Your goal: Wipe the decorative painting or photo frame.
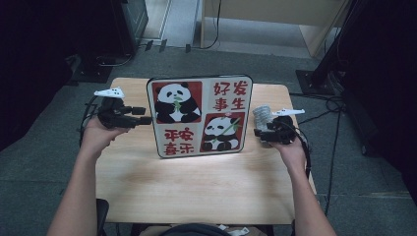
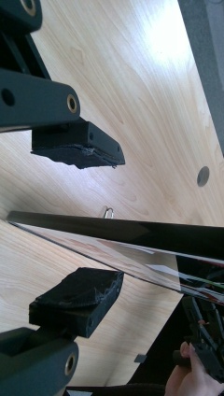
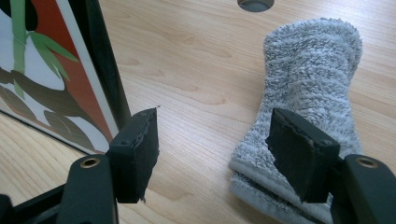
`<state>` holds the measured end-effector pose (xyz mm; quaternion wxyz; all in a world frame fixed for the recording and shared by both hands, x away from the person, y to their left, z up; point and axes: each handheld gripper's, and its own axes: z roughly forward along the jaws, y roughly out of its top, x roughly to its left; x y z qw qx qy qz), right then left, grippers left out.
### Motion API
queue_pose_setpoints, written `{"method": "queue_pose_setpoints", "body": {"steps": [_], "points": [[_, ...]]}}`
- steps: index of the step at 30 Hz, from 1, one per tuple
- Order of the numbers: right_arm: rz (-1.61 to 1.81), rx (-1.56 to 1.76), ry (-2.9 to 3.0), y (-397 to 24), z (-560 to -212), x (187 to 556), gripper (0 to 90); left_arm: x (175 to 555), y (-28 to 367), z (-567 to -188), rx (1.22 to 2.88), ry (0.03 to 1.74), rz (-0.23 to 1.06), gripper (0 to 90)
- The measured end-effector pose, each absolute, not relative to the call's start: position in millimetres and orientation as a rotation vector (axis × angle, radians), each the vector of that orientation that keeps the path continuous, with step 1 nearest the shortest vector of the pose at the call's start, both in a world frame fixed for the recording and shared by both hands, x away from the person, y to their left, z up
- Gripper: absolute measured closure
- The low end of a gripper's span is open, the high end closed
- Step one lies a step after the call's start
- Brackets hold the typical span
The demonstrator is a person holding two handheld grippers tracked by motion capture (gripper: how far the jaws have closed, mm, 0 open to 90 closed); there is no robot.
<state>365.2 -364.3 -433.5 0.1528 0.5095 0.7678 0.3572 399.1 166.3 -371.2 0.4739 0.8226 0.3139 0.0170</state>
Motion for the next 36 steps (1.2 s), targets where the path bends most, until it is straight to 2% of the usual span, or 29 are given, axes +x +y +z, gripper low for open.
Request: {"method": "queue_pose_setpoints", "body": {"steps": [36], "points": [[1.016,1.423,2.213,-358.3,-436.7,373.8,34.7,401.1,207.0,-407.0,2.021,0.983,0.185,36.4]]}}
